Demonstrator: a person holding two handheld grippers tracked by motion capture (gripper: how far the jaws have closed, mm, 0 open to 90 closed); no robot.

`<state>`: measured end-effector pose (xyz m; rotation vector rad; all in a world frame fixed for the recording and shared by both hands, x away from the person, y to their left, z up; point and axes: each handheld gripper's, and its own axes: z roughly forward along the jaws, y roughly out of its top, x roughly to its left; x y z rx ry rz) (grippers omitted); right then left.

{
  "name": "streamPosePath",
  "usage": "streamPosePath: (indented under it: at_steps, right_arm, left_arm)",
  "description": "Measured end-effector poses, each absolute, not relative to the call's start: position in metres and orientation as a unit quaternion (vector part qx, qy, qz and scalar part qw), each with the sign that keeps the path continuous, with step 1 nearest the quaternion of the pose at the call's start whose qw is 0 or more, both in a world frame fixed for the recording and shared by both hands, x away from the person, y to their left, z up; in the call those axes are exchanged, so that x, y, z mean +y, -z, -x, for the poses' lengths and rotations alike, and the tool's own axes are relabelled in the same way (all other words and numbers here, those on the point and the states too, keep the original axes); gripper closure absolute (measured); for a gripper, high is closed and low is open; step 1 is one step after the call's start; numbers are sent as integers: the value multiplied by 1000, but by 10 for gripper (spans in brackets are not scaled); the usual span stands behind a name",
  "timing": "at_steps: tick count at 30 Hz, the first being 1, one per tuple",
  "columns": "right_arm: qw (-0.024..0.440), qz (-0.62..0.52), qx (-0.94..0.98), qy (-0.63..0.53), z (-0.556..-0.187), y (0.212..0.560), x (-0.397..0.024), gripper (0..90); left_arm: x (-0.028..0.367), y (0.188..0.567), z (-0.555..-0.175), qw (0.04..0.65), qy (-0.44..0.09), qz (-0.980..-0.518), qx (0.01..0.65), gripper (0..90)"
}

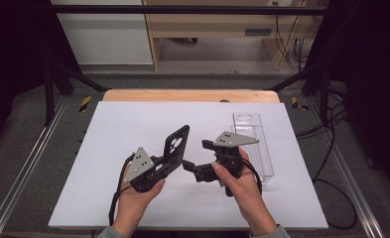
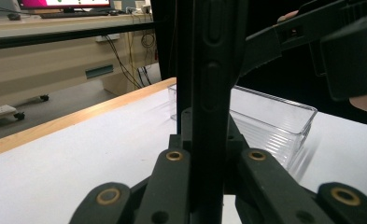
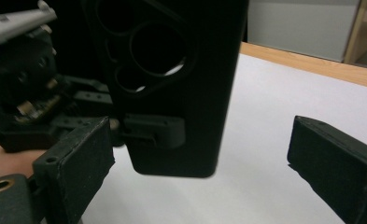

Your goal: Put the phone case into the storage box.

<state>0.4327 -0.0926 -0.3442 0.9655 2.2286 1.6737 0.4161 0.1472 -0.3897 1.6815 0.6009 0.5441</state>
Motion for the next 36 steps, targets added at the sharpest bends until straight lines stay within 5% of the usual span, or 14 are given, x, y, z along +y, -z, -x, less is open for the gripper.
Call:
streamPosePath:
  at_steps: [36]
  right_arm:
    - [137, -332, 692, -626, -425, 351, -77, 45]
  left_arm:
    - [132, 398, -409, 608, -203, -722, 261, 855]
